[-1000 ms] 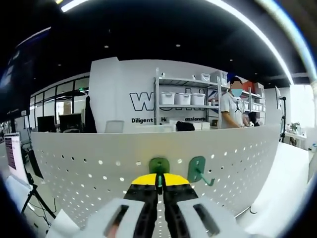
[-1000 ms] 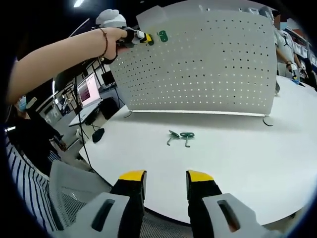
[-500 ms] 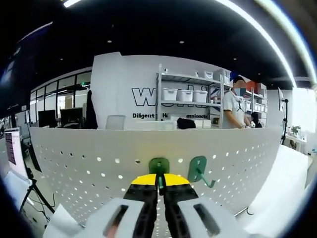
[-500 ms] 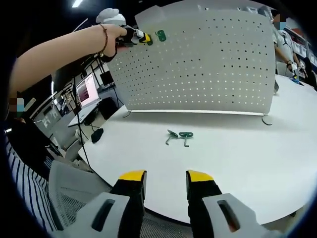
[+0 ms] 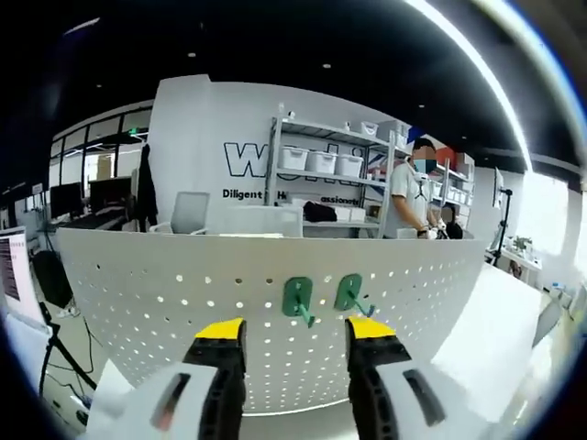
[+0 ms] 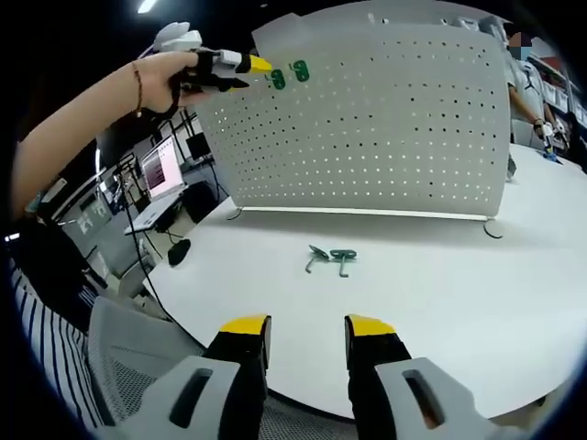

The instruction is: Insert the hook assembly into the mounting plate slot until the hook locks in place.

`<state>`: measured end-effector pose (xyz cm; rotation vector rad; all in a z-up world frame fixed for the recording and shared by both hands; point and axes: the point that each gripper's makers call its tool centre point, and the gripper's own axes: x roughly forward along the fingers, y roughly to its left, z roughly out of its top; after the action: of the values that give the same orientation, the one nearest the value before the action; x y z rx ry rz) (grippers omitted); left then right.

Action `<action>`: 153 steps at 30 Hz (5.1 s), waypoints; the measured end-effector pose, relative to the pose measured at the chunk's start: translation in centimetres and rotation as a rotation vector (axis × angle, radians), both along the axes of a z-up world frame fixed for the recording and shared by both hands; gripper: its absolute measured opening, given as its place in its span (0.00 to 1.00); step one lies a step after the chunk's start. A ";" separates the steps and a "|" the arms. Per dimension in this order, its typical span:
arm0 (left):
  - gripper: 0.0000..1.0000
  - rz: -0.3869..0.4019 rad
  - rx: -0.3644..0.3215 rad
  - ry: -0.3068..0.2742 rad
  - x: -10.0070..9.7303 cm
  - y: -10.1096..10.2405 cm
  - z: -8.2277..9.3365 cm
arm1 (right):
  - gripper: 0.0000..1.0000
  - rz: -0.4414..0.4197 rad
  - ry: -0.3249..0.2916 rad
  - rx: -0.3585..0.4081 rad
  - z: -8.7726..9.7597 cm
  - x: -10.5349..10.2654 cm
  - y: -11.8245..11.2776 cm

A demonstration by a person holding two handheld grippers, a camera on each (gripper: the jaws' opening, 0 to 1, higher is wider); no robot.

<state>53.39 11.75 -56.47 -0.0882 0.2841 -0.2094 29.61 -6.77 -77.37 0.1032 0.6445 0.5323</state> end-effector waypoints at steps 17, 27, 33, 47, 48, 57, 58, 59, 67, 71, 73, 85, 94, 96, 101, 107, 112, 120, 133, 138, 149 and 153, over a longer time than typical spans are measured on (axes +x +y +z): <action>0.67 -0.068 0.030 0.143 -8.8 2.2 -6.4 | 0.29 0.024 -0.018 -0.023 0.2 -0.7 -0.1; 0.66 -0.135 -0.018 0.323 -14.5 1.5 -12.0 | 0.29 0.010 -0.027 -0.018 0.3 -0.5 -0.5; 0.69 -0.169 -0.056 0.382 -16.9 1.2 -14.0 | 0.30 0.014 -0.026 -0.023 0.2 -0.6 -0.2; 0.73 -0.262 -0.101 0.518 -22.5 0.1 -18.2 | 0.30 0.027 -0.022 -0.036 -0.3 -0.9 0.1; 0.72 -0.270 -0.128 0.526 -22.9 -0.3 -18.2 | 0.30 0.027 -0.020 -0.036 -0.4 -0.9 0.1; 0.76 -0.335 -0.128 0.591 -24.2 -1.8 -20.4 | 0.30 0.013 -0.022 -0.029 -0.4 -0.7 -0.1; 0.75 -0.333 -0.123 0.591 -24.1 -1.8 -20.6 | 0.30 0.010 -0.022 -0.026 -0.4 -0.7 -0.1; 0.74 -0.333 -0.092 0.571 -23.5 -1.5 -20.7 | 0.30 0.005 -0.021 -0.021 -0.4 -0.6 -0.2; 0.73 -0.405 -0.024 0.530 -20.8 -2.3 -21.2 | 0.30 -0.010 -0.018 -0.022 -0.5 -0.5 -0.4; 0.72 -0.461 0.022 0.503 -19.5 -3.2 -21.4 | 0.30 -0.017 -0.021 -0.026 -0.5 -0.4 -0.6; 0.71 -0.487 0.039 0.504 -18.9 -3.6 -21.8 | 0.30 -0.026 -0.017 -0.022 -0.6 -0.3 -0.7; 0.67 -0.614 0.083 0.499 -15.1 -6.5 -23.6 | 0.29 -0.058 0.002 -0.017 -1.0 0.1 -1.2; 0.61 -0.688 0.141 0.477 -12.4 -8.1 -25.3 | 0.29 -0.096 0.025 -0.010 -1.4 0.4 -1.8; 0.60 -0.708 0.149 0.475 -11.8 -8.5 -25.8 | 0.28 -0.106 0.029 -0.007 -1.4 0.5 -1.9; 0.51 -0.753 0.198 0.493 -10.4 -8.9 -27.3 | 0.28 -0.120 0.045 -0.009 -1.7 0.5 -2.1; 0.50 -0.763 0.204 0.502 -9.0 -9.3 -28.3 | 0.28 -0.150 0.054 -0.001 -1.9 0.8 -2.7; 0.49 -0.788 0.225 0.506 -8.3 -9.6 -29.0 | 0.28 -0.173 0.061 0.000 -2.0 1.0 -2.9; 0.41 -0.873 0.311 0.514 -8.1 -10.6 -30.5 | 0.28 -0.195 0.065 -0.005 -2.2 1.0 -3.3; 0.27 -1.017 0.511 0.493 -7.8 -10.9 -30.8 | 0.27 -0.216 0.062 -0.003 -2.1 1.1 -3.7; 0.23 -1.035 0.565 0.496 -7.6 -11.2 -31.3 | 0.27 -0.216 0.062 0.000 -2.1 1.1 -3.7; 0.08 -1.105 0.655 0.537 -8.3 -10.7 -32.5 | 0.26 -0.212 0.067 0.012 -2.1 1.1 -3.5; 0.05 -1.114 0.647 0.559 -8.5 -10.7 -32.4 | 0.26 -0.214 0.065 0.014 -2.1 1.2 -3.5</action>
<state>44.89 1.01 -88.87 0.6860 0.9315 -1.1925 30.77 -10.25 -79.49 0.2009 0.6844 0.3279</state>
